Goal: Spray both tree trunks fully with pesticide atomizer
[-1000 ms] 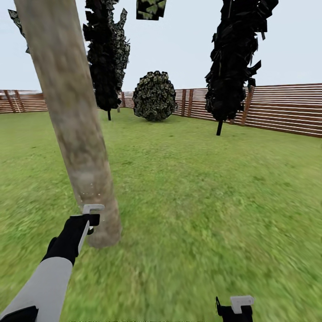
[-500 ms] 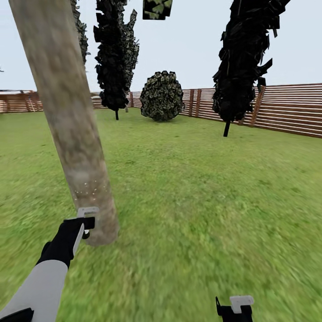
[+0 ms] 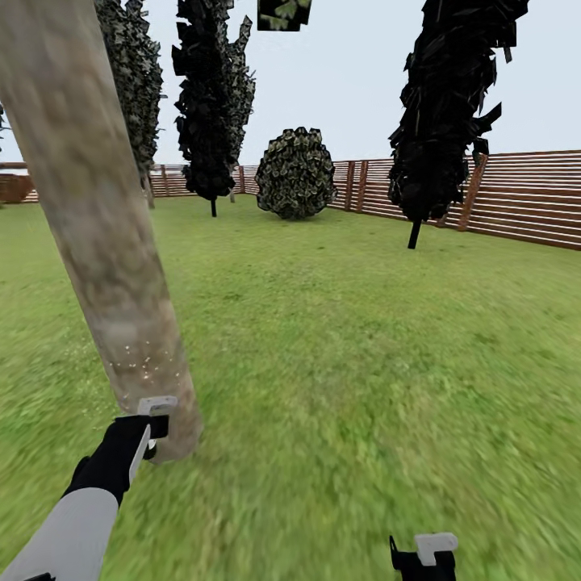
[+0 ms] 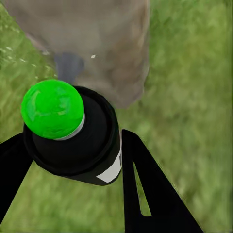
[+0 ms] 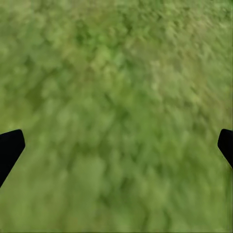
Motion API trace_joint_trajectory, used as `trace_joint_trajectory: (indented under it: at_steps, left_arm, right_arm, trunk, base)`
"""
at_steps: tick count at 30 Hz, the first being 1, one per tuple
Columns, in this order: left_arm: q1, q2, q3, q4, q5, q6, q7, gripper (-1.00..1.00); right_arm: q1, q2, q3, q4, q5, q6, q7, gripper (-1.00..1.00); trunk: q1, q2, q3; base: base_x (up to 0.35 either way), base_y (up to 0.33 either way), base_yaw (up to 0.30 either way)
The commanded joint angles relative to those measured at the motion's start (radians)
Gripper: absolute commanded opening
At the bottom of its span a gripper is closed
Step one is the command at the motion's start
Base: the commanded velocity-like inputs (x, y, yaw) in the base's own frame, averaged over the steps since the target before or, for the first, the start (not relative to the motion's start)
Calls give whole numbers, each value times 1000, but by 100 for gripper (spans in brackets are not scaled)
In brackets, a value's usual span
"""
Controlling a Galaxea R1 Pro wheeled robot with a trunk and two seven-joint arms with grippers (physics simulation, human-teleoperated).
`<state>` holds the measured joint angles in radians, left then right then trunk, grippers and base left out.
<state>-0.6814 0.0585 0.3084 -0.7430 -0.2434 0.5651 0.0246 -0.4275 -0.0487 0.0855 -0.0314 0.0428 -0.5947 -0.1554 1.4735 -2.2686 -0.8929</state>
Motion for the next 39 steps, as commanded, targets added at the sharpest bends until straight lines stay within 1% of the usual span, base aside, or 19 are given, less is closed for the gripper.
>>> trace_joint_trajectory:
  at_steps: [1,3,4,5,6,7,8,9,10,12,13,15,20,24,27,29,35,39]
  left_arm:
    - [13,6,3,1,0,4,1,-100]
    - [36,12,16,-5,0,4,1,-100]
    - [54,20,30,-7,0,3,1,-100]
    - [74,34,45,-6,0,1,0,-100]
    - [89,41,51,-2,1,-11,0,-100]
    - [103,44,53,0,-1,-38,0,-100]
    - [110,44,53,2,-3,-64,0,-100]
    - [117,32,52,3,0,-90,1,-100]
    - [120,26,56,5,1,-98,1,-100]
    - [127,32,64,7,0,-100,2,-100]
    - [143,35,73,7,0,-103,2,-100]
    - [157,34,86,7,0,-106,2,-100]
    - [163,22,86,10,4,-108,1,-100]
    - [163,21,83,10,4,-108,1,-100]
    - [163,20,83,26,4,-108,1,-100]
    - [163,20,83,29,3,-109,1,-100]
    - [163,21,83,30,-1,-123,1,-100]
    - [163,23,84,30,-4,-126,1,-100]
  right_arm:
    - [-1,0,8,1,5,0,-10,100]
    - [-1,1,8,1,5,0,-10,100]
    - [-1,1,8,1,5,0,-10,100]
    - [-1,1,8,1,5,0,-10,100]
    - [-1,1,8,1,5,0,-10,100]
    - [-1,1,8,1,5,0,-10,100]
    - [-1,1,8,1,5,0,-10,100]
    - [-1,1,8,1,5,0,-10,100]
    - [-1,1,8,1,5,0,-10,100]
    - [-1,1,8,1,5,0,-10,100]
    - [-1,1,8,1,5,0,-10,100]
    - [-1,1,8,1,5,0,-10,100]
    - [-1,0,9,2,5,0,-10,100]
    - [-1,0,8,2,5,0,-10,100]
    - [-1,1,8,2,5,0,-10,100]
    - [-1,1,8,2,5,0,-10,100]
    - [-1,1,8,2,5,0,-10,100]
    - [-1,1,8,2,5,0,-10,100]
  trunk:
    - [0,0,-1]
    - [0,0,-1]
    - [0,0,-1]
    - [0,0,-1]
    - [0,0,-1]
    - [0,0,-1]
    - [0,0,-1]
    - [0,0,-1]
    - [0,0,-1]
    - [0,0,-1]
    - [0,0,-1]
    - [0,0,-1]
    - [0,0,-1]
    - [0,0,-1]
    - [0,0,-1]
    - [0,0,-1]
    - [0,0,-1]
    - [0,0,-1]
  base:
    - [52,-32,0]
    - [27,-17,24]
    - [11,-7,129]
    - [4,-3,216]
    - [2,-1,246]
    - [1,-1,261]
    - [1,0,269]
    - [0,0,276]
    - [0,0,277]
    - [0,0,271]
    - [0,0,146]
    - [0,0,62]
    - [139,0,6]
    - [322,0,0]
    - [313,-85,0]
    - [204,-191,0]
    - [21,-266,1]
    - [0,-273,177]
